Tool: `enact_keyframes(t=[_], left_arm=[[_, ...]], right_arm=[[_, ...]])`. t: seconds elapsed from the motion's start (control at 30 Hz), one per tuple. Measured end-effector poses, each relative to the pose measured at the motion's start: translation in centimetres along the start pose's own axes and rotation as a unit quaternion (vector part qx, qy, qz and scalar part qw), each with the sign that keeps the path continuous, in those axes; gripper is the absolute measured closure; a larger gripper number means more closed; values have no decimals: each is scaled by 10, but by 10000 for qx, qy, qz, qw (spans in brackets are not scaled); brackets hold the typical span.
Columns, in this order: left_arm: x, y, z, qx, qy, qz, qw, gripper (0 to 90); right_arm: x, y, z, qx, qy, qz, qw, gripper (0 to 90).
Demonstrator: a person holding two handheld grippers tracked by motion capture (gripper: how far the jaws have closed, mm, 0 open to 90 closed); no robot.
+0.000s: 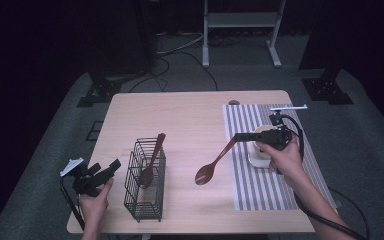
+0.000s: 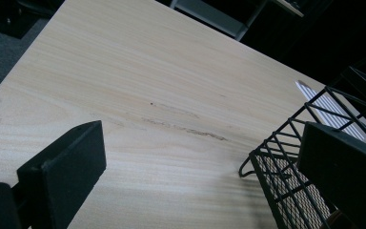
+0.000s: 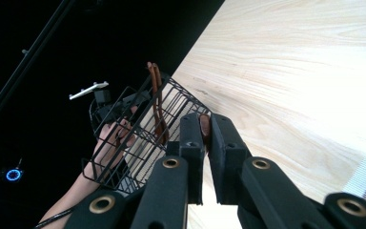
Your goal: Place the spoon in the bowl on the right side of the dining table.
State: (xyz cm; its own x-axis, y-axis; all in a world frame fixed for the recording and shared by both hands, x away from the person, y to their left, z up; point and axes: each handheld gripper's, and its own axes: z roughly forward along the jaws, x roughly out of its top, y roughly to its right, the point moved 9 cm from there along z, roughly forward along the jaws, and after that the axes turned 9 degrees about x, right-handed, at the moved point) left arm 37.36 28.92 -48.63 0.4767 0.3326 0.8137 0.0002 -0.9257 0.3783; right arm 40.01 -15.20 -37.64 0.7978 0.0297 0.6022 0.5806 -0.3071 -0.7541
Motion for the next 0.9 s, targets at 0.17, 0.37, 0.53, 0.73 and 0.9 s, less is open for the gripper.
enact_keyframes(t=[0.17,0.37,0.53,0.73,0.9], left_arm=[[0,0,0,-4,3,8,10000,16],[0,0,0,-5,1,13,10000,16],[0,0,0,-4,6,21,10000,16],[0,0,1,1,6,13,10000,16],[0,0,1,5,6,13,10000,16]], right_arm=[[0,4,-4,-52,35,42,10000,839],[1,8,-10,-108,73,56,9999,839],[3,12,-15,-163,133,87,9997,839],[4,17,-21,-225,181,120,9995,838],[5,20,-26,-269,217,162,9993,838]])
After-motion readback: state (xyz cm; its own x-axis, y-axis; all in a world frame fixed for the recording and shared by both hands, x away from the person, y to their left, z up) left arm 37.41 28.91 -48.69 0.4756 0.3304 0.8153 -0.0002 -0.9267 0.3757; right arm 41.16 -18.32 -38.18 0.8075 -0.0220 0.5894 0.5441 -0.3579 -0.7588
